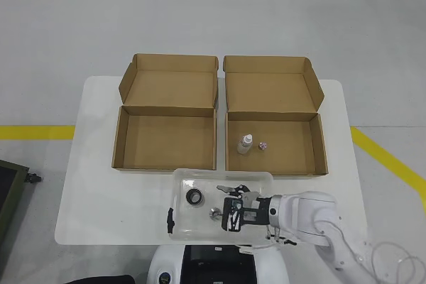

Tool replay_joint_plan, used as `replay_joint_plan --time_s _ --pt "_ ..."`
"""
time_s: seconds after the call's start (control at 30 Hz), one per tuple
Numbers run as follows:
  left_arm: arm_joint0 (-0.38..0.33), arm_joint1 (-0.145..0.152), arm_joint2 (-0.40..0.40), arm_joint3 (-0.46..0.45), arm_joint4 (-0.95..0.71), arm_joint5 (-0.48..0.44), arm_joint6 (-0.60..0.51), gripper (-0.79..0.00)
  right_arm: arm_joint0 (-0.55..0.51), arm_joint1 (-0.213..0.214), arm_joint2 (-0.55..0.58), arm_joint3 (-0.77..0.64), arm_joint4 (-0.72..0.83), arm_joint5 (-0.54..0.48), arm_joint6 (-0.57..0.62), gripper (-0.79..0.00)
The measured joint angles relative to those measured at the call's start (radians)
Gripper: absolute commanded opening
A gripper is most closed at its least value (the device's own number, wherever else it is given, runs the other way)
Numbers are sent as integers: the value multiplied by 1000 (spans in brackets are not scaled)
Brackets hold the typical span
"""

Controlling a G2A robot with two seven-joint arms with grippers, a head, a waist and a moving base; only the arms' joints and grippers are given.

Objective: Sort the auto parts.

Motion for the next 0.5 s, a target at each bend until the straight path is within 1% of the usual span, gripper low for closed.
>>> replay_joint_plan --time_s 0.13,0.43,0.5 --pt "0 0 0 0 0 0 0 0 4 -1 -24 25 -8 -6 9 -326" --pt "0 0 0 0 0 0 0 0 40 -10 -89 91 -21 -9 11 -299" --pt "0 0 0 0 0 0 0 0 51 -13 -105 109 -24 -7 10 -305"
